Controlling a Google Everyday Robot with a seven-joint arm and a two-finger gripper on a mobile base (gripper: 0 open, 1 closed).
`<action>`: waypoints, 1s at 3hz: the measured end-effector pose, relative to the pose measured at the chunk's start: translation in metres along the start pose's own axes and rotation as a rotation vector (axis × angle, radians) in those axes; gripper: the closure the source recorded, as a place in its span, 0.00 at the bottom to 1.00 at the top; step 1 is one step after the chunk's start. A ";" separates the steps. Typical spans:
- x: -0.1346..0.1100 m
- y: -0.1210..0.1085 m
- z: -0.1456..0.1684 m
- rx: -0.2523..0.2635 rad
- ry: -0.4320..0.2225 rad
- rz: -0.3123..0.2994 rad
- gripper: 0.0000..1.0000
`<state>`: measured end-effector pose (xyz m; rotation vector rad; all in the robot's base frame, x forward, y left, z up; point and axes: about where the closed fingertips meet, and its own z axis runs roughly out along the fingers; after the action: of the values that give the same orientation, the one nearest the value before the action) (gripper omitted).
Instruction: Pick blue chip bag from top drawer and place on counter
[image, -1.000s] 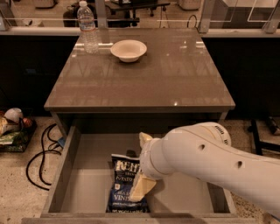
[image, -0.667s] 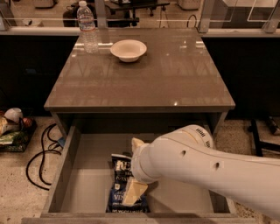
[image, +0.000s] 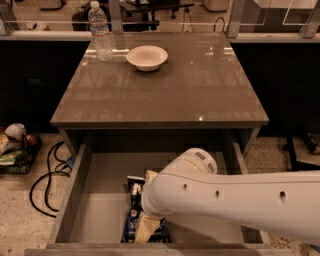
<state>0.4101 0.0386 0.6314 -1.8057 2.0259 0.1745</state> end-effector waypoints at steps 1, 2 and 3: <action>0.009 -0.008 0.013 -0.028 0.040 0.015 0.00; 0.015 -0.016 0.026 -0.054 0.056 0.029 0.18; 0.014 -0.016 0.025 -0.051 0.056 0.027 0.49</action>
Offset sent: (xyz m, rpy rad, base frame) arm 0.0327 -0.0082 -0.0444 -0.0540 0.1132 -0.0219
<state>0.4300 0.0320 0.6063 -1.8339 2.1032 0.1879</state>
